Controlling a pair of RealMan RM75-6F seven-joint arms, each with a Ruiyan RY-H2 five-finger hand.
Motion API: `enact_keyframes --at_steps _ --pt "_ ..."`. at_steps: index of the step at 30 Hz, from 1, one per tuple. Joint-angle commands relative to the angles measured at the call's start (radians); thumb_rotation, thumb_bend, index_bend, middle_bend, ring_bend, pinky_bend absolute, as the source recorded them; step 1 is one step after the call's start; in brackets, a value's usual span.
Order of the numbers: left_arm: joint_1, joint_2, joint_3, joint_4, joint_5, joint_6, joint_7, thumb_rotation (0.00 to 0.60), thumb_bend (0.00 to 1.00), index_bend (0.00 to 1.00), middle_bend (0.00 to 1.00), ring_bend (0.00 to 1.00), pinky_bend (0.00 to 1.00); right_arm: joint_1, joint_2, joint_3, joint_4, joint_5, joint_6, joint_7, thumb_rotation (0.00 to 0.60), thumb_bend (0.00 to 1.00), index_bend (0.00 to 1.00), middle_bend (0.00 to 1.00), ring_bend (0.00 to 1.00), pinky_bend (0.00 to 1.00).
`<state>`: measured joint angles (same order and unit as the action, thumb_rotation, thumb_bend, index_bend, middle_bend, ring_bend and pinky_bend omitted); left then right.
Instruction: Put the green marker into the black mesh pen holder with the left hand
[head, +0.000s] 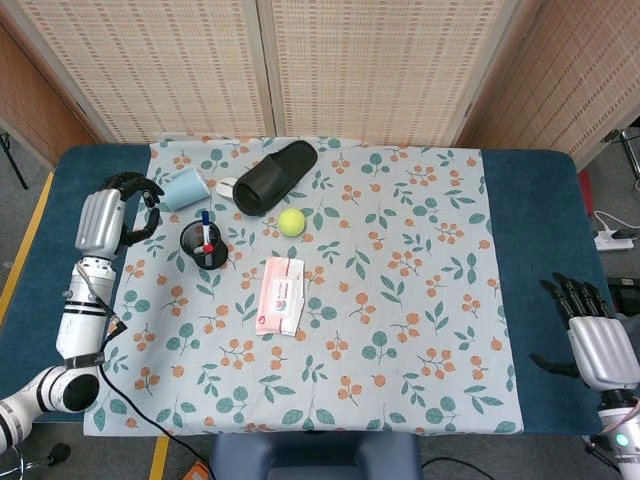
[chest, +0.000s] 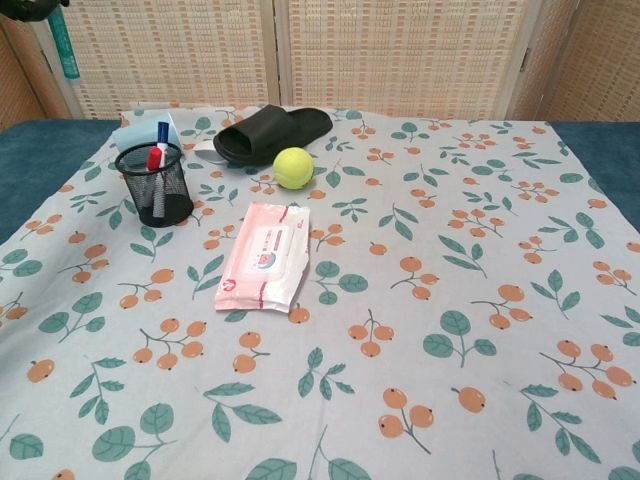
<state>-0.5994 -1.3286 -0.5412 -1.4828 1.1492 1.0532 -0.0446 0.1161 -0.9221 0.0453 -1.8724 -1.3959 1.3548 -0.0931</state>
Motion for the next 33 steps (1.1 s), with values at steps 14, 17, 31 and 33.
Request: enact_keyframes --at_steps 14,17,31,33 --pt "-0.175 -0.272 0.142 0.462 0.037 -0.150 -0.221 0.600 0.41 0.45 0.53 0.19 0.19 0.010 -0.016 0.023 0.009 0.084 -0.023 -0.042 0.600 0.00 0.11 0.00 0.01 0.00" --pt "-0.178 -0.287 0.154 0.493 0.041 -0.152 -0.243 0.600 0.41 0.45 0.53 0.19 0.19 0.013 -0.017 0.025 0.008 0.093 -0.027 -0.048 0.600 0.00 0.11 0.00 0.01 0.00" --pt "-0.189 -0.210 0.171 0.447 0.094 -0.098 -0.228 0.600 0.40 0.05 0.00 0.00 0.01 0.013 -0.014 0.026 0.003 0.095 -0.028 -0.046 0.600 0.00 0.10 0.00 0.01 0.00" --pt "-0.171 -0.145 0.148 0.339 0.129 0.008 -0.175 0.600 0.40 0.04 0.00 0.00 0.00 0.015 -0.015 0.026 0.003 0.098 -0.034 -0.045 0.600 0.00 0.10 0.00 0.01 0.00"
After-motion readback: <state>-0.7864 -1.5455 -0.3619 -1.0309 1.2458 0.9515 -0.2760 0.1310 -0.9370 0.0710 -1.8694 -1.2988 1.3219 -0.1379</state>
